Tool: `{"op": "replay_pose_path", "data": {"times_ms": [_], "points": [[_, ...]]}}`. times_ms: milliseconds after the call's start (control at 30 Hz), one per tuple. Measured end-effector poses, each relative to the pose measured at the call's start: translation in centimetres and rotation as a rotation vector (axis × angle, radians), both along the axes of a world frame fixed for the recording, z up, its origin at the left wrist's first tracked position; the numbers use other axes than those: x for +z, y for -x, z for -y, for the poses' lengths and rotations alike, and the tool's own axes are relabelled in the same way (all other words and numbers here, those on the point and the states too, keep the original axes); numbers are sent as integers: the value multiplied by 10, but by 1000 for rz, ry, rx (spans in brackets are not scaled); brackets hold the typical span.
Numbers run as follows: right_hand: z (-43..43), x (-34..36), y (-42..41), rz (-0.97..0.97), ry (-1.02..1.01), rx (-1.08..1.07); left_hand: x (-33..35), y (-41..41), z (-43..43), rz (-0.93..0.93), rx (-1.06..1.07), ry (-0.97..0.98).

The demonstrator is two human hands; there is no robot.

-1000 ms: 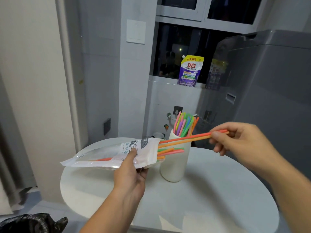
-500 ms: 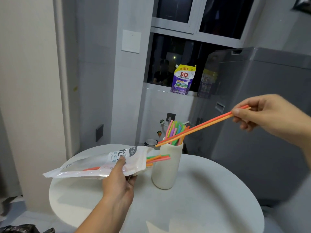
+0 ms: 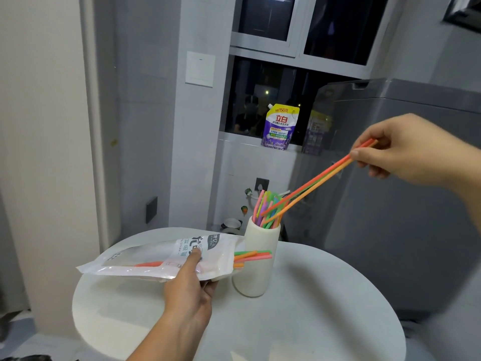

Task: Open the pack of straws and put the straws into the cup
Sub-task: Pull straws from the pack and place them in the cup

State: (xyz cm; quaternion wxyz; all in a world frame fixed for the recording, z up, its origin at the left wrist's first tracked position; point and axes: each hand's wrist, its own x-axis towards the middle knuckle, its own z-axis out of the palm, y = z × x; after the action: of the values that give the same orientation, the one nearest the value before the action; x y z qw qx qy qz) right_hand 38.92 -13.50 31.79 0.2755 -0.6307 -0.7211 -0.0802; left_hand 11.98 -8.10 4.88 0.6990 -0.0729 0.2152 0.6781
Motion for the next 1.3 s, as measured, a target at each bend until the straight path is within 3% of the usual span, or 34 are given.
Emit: {"op": "replay_pose_path", "data": {"times_ms": [767,967,1167,1233,1300], "points": [[-67,-22,72,307,326,-2,-4,-1,-1,-39,-21,14],[-80,-64,93,416,389,-10,-4,-4,-1,-56,-19,7],[-80,-118,89,319,512,38,-5,-2,-1,-66,-18,-6],[-76,-123,87,219,433,41,-4,-1,-1,-90,-19,-16],[-65,-126,88,42,115,42,-3,1,-1,-118,-17,-37]]}}
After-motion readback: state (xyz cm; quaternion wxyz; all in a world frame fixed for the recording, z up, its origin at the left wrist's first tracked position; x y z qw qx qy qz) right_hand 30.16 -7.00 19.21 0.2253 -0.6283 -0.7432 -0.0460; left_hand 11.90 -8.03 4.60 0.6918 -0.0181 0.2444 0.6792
